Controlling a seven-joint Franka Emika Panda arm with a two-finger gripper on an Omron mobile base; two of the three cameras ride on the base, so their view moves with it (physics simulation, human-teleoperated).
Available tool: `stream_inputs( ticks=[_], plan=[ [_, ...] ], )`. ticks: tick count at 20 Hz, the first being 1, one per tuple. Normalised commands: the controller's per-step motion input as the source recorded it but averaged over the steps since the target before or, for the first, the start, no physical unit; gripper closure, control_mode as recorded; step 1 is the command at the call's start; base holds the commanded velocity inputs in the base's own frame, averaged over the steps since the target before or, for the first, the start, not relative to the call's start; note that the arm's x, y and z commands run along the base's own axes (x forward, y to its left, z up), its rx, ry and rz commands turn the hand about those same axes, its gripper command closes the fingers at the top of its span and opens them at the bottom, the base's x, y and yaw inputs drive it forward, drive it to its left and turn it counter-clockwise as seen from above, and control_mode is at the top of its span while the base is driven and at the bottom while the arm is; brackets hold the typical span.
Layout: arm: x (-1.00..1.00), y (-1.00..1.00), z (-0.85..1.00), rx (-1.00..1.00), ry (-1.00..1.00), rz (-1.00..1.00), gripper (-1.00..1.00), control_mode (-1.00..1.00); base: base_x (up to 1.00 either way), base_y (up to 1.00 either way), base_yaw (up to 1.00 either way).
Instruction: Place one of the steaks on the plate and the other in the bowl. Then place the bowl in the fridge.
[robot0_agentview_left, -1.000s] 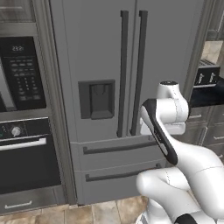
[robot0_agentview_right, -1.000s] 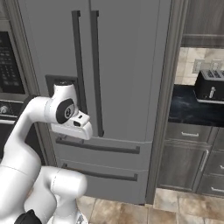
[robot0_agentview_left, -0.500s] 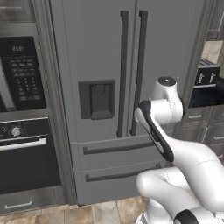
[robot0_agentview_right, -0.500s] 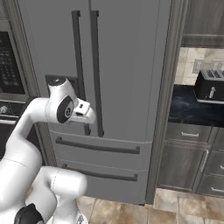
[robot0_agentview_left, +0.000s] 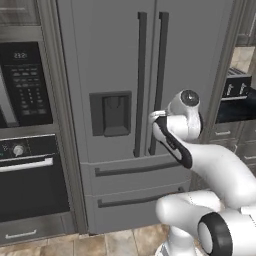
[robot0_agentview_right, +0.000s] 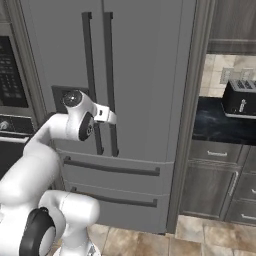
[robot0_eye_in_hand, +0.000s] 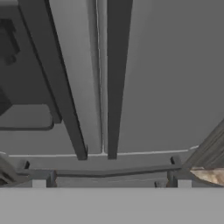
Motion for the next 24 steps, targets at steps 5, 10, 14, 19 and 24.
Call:
stream_inputs(
  ticks=[5, 10, 14, 19, 24],
  plan=[
    [0.56, -0.01, 0.33, 0.03, -0.02, -0.01, -1.0, -1.0, 0.0, 0.0, 0.0],
    [0.38, 0.0, 0.0, 0.0, 0.01, -0.08, -1.0, -1.0, 0.0, 0.0, 0.0],
    [0.55, -0.11, 0.0, 0.0, 0.0, -0.01, -1.0, -1.0, 0.0, 0.0, 0.0],
    [0.5, -0.27, 0.0, 0.0, 0.0, 0.0, -1.0, -1.0, 0.0, 0.0, 0.0],
    [0.56, 0.04, 0.0, 0.0, 0.0, 0.01, -1.0, -1.0, 0.0, 0.0, 0.0]
  ],
)
